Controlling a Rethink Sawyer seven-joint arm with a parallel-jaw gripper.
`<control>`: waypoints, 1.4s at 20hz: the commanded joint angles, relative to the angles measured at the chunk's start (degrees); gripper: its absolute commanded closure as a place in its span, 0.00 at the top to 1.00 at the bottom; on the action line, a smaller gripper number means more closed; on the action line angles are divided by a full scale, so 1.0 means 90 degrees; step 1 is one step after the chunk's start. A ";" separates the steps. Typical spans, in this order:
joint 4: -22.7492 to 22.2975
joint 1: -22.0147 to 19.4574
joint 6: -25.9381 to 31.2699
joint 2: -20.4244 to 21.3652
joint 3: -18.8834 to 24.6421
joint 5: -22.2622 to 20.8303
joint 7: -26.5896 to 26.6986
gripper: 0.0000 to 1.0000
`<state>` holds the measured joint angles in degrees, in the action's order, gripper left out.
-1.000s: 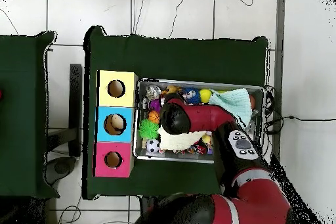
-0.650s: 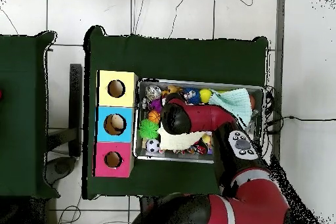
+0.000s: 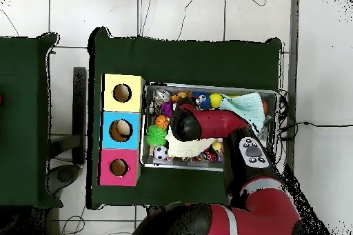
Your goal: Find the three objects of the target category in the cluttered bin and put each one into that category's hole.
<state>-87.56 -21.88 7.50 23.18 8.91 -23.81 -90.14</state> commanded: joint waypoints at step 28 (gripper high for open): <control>-0.1034 0.1105 0.4278 0.2922 -0.0694 0.1013 -0.1462 0.00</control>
<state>-88.41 -16.15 39.12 44.39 4.84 -18.12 -90.17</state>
